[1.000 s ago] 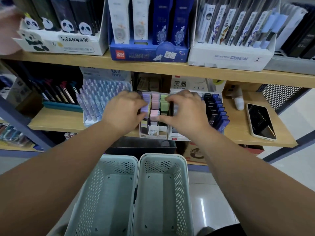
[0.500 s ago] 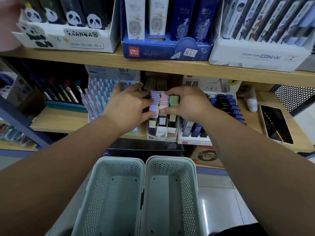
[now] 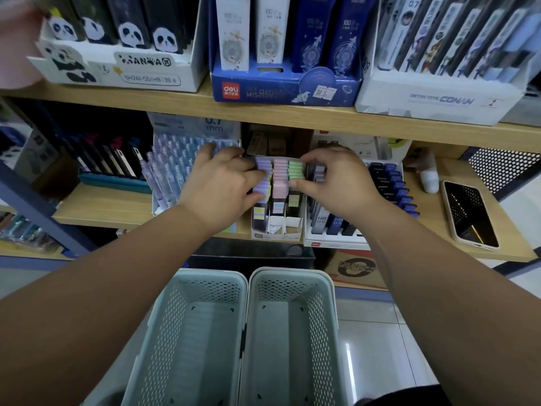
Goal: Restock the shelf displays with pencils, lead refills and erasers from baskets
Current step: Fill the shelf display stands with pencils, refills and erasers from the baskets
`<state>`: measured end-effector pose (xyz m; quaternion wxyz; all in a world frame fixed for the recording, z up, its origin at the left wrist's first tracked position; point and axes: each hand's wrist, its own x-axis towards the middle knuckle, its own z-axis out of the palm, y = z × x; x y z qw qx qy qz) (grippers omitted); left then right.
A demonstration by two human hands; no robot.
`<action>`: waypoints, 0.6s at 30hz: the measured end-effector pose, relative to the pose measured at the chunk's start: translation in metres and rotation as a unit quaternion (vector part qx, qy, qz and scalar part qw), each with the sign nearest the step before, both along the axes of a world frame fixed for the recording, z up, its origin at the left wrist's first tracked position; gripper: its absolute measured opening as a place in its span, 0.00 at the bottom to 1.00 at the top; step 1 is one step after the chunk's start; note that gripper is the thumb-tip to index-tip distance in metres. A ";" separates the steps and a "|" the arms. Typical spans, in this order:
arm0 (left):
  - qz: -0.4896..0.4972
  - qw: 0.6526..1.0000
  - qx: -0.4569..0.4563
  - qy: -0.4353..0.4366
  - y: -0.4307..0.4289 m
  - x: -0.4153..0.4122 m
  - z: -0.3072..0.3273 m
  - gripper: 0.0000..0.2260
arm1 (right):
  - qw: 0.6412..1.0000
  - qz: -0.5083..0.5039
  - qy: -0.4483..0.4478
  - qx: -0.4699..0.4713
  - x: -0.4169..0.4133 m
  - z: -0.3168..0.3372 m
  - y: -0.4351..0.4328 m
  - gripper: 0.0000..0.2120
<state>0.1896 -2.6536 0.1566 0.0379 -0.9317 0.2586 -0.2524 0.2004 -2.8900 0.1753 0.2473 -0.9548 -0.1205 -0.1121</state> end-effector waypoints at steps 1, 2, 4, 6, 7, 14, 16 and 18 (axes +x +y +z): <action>-0.008 1.000 0.000 -0.007 0.000 0.000 -0.001 0.17 | 1.000 -0.002 -0.010 -0.003 -0.002 -0.001 -0.003 0.21; -0.012 1.000 0.000 -0.014 0.000 -0.001 -0.002 0.16 | 1.000 -0.007 -0.020 -0.006 -0.005 -0.001 -0.005 0.20; -0.011 1.000 -0.004 -0.026 -0.001 -0.002 -0.003 0.17 | 0.998 -0.029 -0.047 -0.013 -0.013 -0.002 -0.010 0.18; -0.005 0.999 -0.015 -0.032 -0.001 -0.004 -0.005 0.19 | 0.994 -0.062 -0.084 -0.014 -0.023 -0.003 -0.018 0.20; -0.001 0.999 -0.021 -0.033 0.000 -0.007 -0.005 0.20 | 0.992 -0.083 -0.096 -0.013 -0.028 -0.003 -0.023 0.23; 0.101 0.982 -0.156 -0.036 0.014 -0.048 -0.009 0.28 | 0.940 -0.338 -0.012 0.045 -0.060 -0.006 -0.054 0.42; 0.154 0.954 -0.254 -0.026 0.031 -0.063 -0.014 0.32 | 0.918 -0.382 0.004 0.112 -0.068 -0.009 -0.059 0.52; 0.221 0.898 -0.381 0.009 0.046 -0.077 -0.023 0.38 | 0.897 -0.393 0.039 0.200 -0.075 -0.014 -0.061 0.61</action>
